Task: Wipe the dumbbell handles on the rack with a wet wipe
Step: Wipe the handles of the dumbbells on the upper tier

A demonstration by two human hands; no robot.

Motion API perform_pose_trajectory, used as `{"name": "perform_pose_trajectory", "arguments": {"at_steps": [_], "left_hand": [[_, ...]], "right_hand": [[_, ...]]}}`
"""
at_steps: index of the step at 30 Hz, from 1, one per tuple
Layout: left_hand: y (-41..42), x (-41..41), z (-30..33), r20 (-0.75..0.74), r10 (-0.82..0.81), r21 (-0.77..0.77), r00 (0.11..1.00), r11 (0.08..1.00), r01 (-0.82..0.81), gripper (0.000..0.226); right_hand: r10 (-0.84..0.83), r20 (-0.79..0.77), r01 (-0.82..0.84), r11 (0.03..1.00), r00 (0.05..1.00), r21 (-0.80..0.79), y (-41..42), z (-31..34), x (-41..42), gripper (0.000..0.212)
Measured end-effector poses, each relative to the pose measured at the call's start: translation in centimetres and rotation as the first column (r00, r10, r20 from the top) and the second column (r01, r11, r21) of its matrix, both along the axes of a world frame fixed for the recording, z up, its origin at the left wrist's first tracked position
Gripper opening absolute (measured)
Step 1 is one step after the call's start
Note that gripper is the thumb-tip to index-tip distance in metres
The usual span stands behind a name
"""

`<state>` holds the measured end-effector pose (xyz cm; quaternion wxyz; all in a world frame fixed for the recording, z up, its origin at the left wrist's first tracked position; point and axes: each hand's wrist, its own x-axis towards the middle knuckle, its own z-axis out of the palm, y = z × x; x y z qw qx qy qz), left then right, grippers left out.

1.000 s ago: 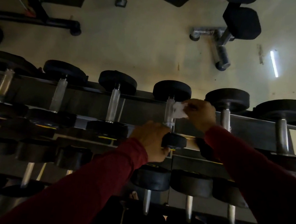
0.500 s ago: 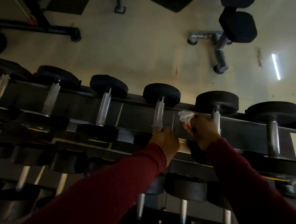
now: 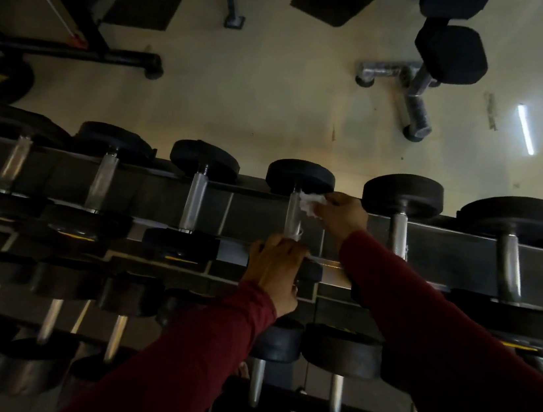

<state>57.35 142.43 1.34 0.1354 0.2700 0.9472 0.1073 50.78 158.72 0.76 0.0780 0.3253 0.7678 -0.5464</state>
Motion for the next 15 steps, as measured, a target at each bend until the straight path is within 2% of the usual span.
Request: {"name": "perform_pose_trajectory", "arguments": {"at_steps": [1,3,5,8,11,15], "left_hand": [[-0.1,0.0,-0.2,0.036,0.112,0.061,0.993,0.992,-0.115,0.068],[-0.4,0.2,-0.7,0.134,0.356,0.152,0.925,0.915,-0.374,0.082],[-0.5,0.3,-1.2,0.209,0.457,0.195,0.865,0.847,-0.495,0.092],[-0.8,0.1,-1.8,0.217,0.438,0.210,0.873,0.852,-0.479,0.094],[-1.0,0.1,-2.1,0.219,0.418,0.222,0.882,0.858,-0.462,0.095],[-0.9,-0.1,-1.8,0.236,0.407,0.189,0.883,0.872,-0.452,0.095]], "right_hand": [[0.032,-0.001,-0.031,0.993,0.999,0.112,-0.3,0.1,-0.5,0.023],[0.104,0.047,-0.113,0.945,0.993,0.308,-0.8,-0.1,-1.6,0.018],[0.194,0.146,-0.238,0.874,0.970,0.423,-1.3,-0.2,-1.9,0.020],[0.272,0.229,-0.344,0.855,0.935,0.388,-1.4,-0.9,-0.7,0.025],[0.315,0.212,-0.364,0.894,0.925,0.261,-1.5,-0.8,2.3,0.016],[0.323,0.161,-0.356,0.894,0.933,0.271,-1.8,-0.6,3.2,0.015]]}}
